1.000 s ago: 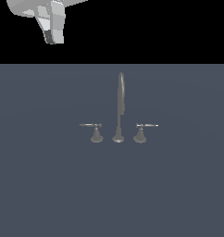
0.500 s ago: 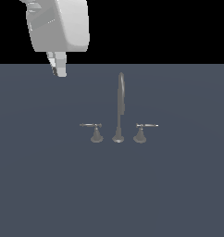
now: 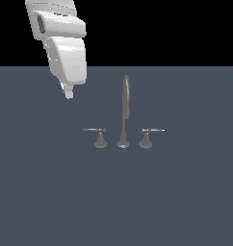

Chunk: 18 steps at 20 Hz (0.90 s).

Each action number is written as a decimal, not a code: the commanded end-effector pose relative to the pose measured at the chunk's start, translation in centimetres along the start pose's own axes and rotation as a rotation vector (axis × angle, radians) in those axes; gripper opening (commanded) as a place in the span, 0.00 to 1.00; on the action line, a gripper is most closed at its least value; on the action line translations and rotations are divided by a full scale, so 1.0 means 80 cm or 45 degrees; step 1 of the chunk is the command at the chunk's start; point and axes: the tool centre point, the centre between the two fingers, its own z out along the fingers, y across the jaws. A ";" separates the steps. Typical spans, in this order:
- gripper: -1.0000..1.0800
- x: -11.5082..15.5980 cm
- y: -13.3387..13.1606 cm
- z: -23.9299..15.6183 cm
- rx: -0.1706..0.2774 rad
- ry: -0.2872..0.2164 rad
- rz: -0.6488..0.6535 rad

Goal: Turn on the faucet by rotating a designated handle.

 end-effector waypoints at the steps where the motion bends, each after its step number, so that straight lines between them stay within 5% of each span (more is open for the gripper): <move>1: 0.00 0.005 -0.010 0.015 -0.001 -0.001 0.052; 18: 0.00 0.054 -0.069 0.125 -0.026 0.004 0.430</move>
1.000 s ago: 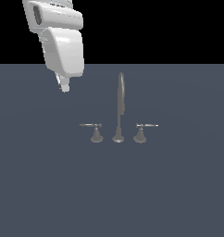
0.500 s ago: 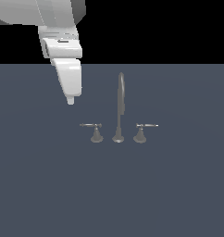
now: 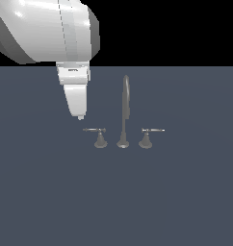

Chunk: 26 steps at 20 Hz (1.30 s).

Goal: Turn on the faucet by rotating a designated handle.

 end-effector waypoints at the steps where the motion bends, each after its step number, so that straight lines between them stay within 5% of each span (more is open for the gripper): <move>1: 0.00 0.007 -0.012 0.019 -0.004 0.003 0.064; 14: 0.00 0.038 -0.052 0.086 -0.019 0.004 0.307; 26: 0.00 0.037 -0.050 0.093 -0.020 0.002 0.335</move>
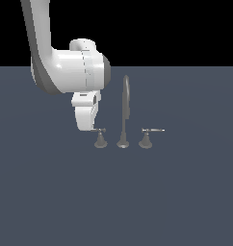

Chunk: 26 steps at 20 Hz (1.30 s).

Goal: Turn on the faucet by rotating a designated handle.

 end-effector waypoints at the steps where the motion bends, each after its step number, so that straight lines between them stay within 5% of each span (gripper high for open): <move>1: 0.00 -0.005 0.008 0.000 0.000 0.000 -0.001; 26: 0.00 -0.002 0.095 -0.001 0.001 -0.001 0.000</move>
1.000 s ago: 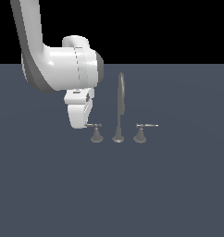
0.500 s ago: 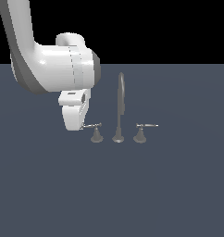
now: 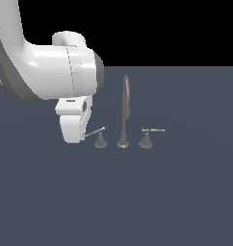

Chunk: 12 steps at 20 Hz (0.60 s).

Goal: Turn on the faucet by rotating a designated handle.

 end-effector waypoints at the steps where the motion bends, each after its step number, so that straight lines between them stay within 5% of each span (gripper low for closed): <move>1: 0.00 0.020 0.010 0.004 -0.017 0.012 0.028; 2: 0.00 0.001 0.003 0.000 -0.002 0.001 0.000; 12: 0.00 0.060 0.031 0.003 -0.016 0.010 0.024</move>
